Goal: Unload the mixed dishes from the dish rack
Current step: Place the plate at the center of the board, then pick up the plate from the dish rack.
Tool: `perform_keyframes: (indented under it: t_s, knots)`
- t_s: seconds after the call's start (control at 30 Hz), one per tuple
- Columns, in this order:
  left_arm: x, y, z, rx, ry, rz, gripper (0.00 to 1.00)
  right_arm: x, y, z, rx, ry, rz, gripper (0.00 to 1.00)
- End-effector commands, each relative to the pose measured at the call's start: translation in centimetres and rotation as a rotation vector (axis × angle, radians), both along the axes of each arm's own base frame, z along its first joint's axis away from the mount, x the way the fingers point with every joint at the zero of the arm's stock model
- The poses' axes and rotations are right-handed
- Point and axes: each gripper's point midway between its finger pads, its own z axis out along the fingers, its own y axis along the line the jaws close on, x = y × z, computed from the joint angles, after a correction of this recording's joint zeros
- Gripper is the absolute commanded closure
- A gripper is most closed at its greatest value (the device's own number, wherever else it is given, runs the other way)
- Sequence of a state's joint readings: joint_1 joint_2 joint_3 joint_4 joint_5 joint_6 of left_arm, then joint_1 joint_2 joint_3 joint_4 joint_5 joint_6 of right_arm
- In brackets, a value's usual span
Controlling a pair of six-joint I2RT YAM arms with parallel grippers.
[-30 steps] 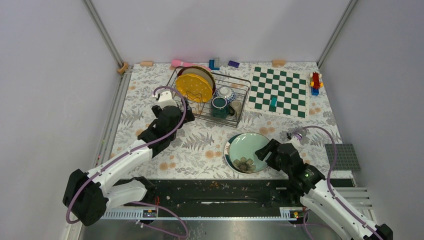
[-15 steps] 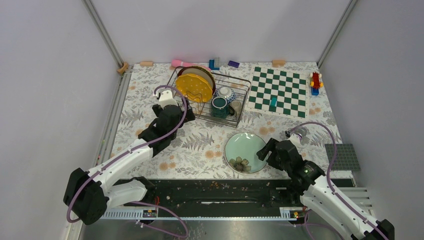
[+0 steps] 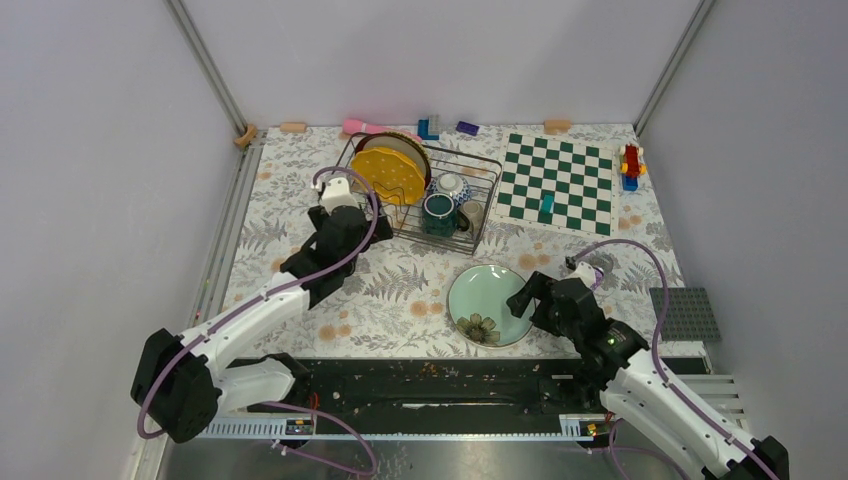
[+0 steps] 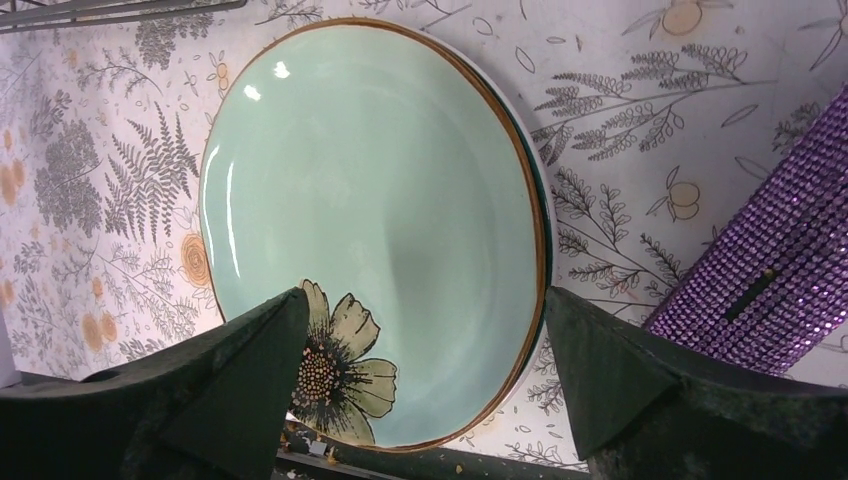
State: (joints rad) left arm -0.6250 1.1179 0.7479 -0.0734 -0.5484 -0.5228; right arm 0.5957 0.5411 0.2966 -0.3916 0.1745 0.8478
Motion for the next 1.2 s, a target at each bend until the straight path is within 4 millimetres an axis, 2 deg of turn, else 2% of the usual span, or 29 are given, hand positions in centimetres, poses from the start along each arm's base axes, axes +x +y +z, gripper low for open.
perform_keyframes:
  t_s: [0.0,0.13,0.2,0.23,0.37,0.43,0.47,0.5,0.57,0.63,0.73,0.83,1.0,1.1,1.17]
  knots:
    - [1.2,-1.3,2.5,-0.029,-0.041,-0.025,0.01,1.3,-0.3,2.6,-0.018,-0.106,0.002,0.01]
    - [2.2,-1.5,3.5,0.015,-0.051,-0.021,0.01,1.4,-0.6,3.3,-0.029,-0.154,0.017,0.01]
    - [3.0,-2.2,4.5,0.082,-0.094,-0.094,0.01,1.5,-0.6,3.6,-0.036,-0.173,0.03,0.01]
    - [3.6,-2.8,5.4,0.156,-0.137,-0.172,0.01,1.5,-0.6,3.7,-0.041,-0.183,0.038,0.01]
    - [5.4,-5.5,9.8,0.262,-0.275,-0.455,0.01,1.7,0.0,4.2,-0.029,-0.219,0.078,0.01]
    - [6.0,-7.1,12.9,0.293,-0.351,-0.624,0.01,1.6,0.6,4.4,-0.017,-0.229,0.115,0.01]
    - [5.6,-8.0,13.1,0.322,-0.371,-0.733,0.01,1.5,0.8,4.4,-0.018,-0.229,0.134,0.01]
    - [5.3,-8.7,14.2,0.366,-0.421,-0.838,0.01,1.4,0.9,4.4,-0.022,-0.23,0.148,0.01]
    - [4.2,-9.6,14.3,0.47,-0.472,-1.033,0.01,1.2,1.2,4.5,-0.025,-0.233,0.178,0.01]
    - [3.5,-9.4,14.4,0.589,-0.511,-1.173,0.01,1.1,1.2,4.6,-0.029,-0.24,0.193,0.01]
    - [3.2,-8.2,14.1,0.676,-0.496,-1.303,0.01,1.1,1.3,4.7,-0.035,-0.254,0.206,0.01]
    - [3.2,-6.0,12.4,0.732,-0.394,-1.411,0.01,0.9,1.5,4.9,-0.03,-0.26,0.232,0.01]
    - [5.7,-2.7,9.5,0.877,-0.266,-1.441,0.01,0.6,1.5,4.6,-0.046,-0.242,0.251,0.01]
    - [6.8,-1.7,7.9,0.945,-0.227,-1.451,0.01,0.6,1.0,4.4,-0.072,-0.23,0.24,0.01]
    - [7.8,-1.5,7.6,0.973,-0.215,-1.441,0.01,0.7,0.8,4.4,-0.086,-0.226,0.232,0.01]
